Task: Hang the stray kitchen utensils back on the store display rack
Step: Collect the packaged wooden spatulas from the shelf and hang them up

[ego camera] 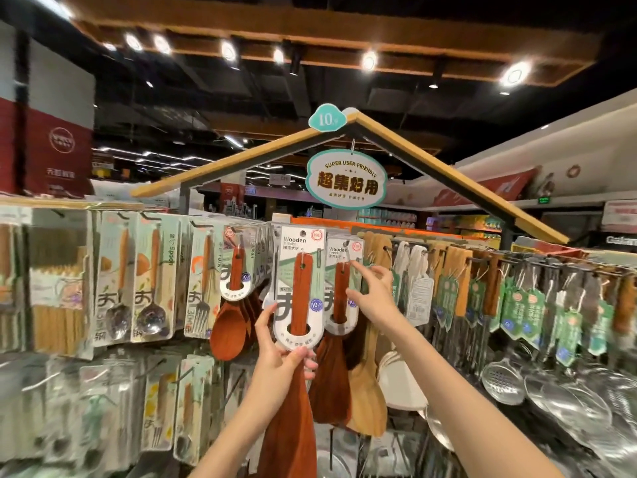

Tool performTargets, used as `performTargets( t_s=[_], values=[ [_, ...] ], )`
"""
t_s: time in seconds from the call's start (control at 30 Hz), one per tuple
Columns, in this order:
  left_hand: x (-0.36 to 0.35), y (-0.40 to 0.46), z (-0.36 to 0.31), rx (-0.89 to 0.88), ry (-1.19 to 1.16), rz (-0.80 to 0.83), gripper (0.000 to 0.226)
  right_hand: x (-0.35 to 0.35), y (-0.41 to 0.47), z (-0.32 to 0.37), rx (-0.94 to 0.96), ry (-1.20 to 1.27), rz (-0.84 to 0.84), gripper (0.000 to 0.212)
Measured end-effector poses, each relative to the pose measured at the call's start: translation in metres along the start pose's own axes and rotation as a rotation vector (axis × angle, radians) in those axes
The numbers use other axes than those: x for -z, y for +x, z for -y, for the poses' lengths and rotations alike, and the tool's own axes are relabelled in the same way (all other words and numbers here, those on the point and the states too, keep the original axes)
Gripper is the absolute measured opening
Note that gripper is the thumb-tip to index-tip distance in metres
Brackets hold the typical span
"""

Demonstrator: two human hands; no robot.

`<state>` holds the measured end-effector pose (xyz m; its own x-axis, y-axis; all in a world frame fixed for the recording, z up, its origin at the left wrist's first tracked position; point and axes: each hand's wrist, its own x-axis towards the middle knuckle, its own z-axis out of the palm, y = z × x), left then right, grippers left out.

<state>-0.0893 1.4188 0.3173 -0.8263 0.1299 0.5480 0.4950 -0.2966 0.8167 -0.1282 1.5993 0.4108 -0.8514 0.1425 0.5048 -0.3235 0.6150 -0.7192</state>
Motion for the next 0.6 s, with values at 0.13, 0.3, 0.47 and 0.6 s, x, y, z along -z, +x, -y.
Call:
performTargets(
  t_s=[0.13,0.3,0.47,0.6],
  values=[
    [-0.021,0.007,0.006,-0.006,-0.017,0.019,0.079,0.008,-0.018,0.018,0.134,0.176,-0.026,0.038],
    [-0.051,0.014,0.017,0.038,-0.072,0.111,0.076,-0.001,-0.033,0.020,0.208,0.271,0.002,0.082],
    [-0.057,0.023,0.024,0.103,-0.076,0.122,0.076,-0.004,-0.026,0.012,0.187,0.229,-0.025,0.074],
    [-0.057,0.029,0.026,0.113,0.016,0.108,0.076,-0.010,-0.018,0.002,0.167,0.190,-0.046,0.063]
  ],
)
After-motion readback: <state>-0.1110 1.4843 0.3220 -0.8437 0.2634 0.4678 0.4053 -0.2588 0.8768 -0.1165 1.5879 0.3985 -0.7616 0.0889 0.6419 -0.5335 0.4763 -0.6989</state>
